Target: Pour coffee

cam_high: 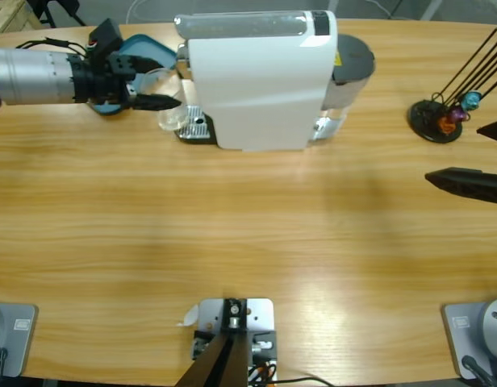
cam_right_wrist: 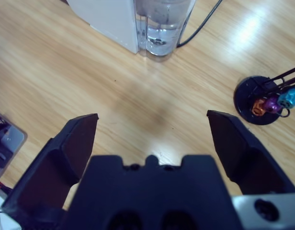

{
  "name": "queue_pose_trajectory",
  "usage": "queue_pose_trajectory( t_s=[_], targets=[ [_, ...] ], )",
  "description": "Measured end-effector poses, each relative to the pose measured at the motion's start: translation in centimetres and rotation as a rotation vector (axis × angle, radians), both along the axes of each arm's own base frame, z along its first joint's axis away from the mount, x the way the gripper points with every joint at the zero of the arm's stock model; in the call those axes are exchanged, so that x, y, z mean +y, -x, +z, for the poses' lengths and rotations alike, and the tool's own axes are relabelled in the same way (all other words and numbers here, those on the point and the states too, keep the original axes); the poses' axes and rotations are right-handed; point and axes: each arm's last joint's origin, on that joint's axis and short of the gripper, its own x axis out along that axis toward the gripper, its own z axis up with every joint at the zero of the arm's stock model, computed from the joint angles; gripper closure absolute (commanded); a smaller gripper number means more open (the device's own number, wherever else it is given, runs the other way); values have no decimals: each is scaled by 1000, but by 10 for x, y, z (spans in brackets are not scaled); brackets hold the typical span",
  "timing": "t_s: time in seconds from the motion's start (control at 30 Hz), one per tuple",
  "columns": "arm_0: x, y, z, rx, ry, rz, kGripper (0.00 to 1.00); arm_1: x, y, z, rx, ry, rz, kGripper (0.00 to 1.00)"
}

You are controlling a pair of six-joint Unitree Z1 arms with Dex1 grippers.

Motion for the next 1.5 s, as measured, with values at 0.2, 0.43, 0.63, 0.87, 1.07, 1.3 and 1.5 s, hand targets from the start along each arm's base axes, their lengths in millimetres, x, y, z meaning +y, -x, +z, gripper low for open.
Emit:
queue_pose_trajectory(
  t_s=[0.2, 0.43, 0.63, 0.87, 1.07, 1.3, 1.5],
  targets=[
    [-6, -8, -16, -13, 31, -12, 1000, -3, -1, 3, -1, -1, -26, 0],
    [-17, -2, -18, -15, 47, -40, 1000, -3, -2, 6, -8, -8, -28, 0],
    [-22, 2, -19, -16, 41, -40, 17, -3, -2, 7, -8, -8, -28, 0],
    [-23, 0, -20, 27, 73, 40, 0, -3, -2, 7, -8, -8, -28, 0],
    [-17, 5, -23, 28, 131, 48, 0, -3, -2, 7, -8, -8, -28, 0],
    [-9, 20, -30, 64, 137, 46, 0, -3, -2, 7, -8, -8, -28, 0],
    [2, 38, -16, 50, 156, 55, 0, -3, -2, 7, -11, -11, -28, 0]
  ],
)
